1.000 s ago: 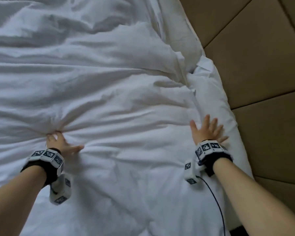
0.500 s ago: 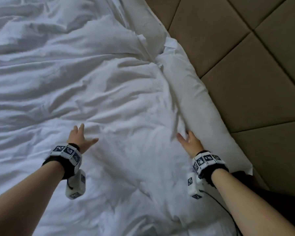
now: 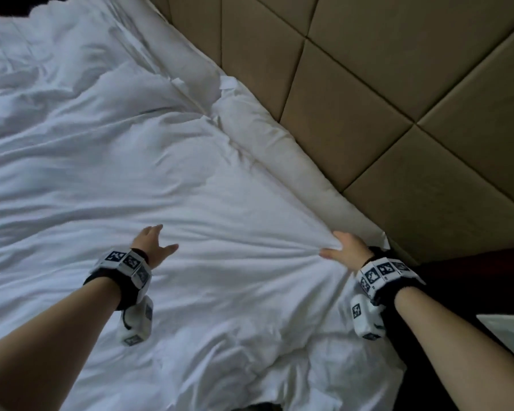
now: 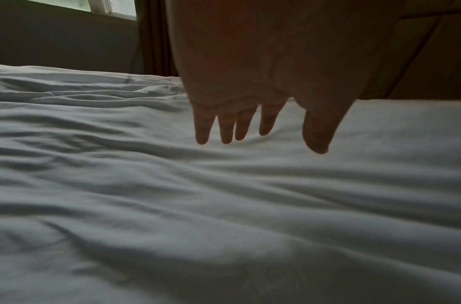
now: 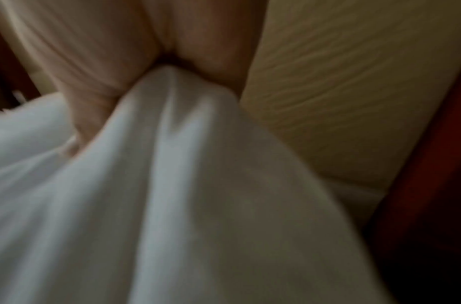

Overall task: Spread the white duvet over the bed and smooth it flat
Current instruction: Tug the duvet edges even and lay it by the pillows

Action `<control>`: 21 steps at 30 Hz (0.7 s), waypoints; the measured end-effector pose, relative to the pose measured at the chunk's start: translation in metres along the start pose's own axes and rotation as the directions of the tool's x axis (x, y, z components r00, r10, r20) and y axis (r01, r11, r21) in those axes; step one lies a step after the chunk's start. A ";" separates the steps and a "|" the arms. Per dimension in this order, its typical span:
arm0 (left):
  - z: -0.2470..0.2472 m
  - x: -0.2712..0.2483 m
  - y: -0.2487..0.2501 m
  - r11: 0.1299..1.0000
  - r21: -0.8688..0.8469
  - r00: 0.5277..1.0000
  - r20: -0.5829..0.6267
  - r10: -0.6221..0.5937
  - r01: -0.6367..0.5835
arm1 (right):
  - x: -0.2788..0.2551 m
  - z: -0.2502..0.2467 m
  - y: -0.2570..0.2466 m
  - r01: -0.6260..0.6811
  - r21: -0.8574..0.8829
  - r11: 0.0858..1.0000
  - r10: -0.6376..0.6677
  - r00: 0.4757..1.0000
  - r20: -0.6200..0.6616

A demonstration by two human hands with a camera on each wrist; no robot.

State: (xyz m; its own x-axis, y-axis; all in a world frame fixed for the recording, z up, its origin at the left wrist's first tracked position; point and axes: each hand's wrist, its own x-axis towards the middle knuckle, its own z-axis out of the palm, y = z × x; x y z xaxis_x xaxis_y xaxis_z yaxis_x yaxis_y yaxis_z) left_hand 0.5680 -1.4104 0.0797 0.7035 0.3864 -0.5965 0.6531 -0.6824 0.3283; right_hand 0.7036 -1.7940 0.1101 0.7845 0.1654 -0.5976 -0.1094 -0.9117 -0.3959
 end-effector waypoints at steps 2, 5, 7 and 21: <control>0.001 -0.010 0.015 0.999 0.000 0.999 -0.003 0.042 -0.042 | -0.001 -0.014 0.026 -0.058 -0.070 0.996 0.054 0.997 -0.058; 0.000 -0.030 0.026 0.996 -0.028 0.996 -0.005 0.088 -0.088 | -0.001 0.007 0.044 -0.165 -0.246 0.955 0.143 0.984 -0.107; -0.003 -0.041 0.026 0.995 -0.032 0.996 0.008 0.090 -0.090 | -0.002 0.025 0.040 -0.251 -0.280 0.927 0.209 0.963 -0.171; -0.028 -0.169 -0.094 0.940 -0.234 0.950 -0.130 -0.283 0.247 | -0.037 0.054 -0.103 0.161 -0.459 0.874 -0.227 0.970 -0.091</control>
State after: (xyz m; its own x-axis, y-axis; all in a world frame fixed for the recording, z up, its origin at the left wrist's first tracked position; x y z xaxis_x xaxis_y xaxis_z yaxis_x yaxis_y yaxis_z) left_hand 0.3960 -1.3946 0.1700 0.5206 0.6409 -0.5642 0.8537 -0.4008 0.3325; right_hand 0.6534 -1.6859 0.1353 0.8412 0.3330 -0.4261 0.3111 -0.9425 -0.1226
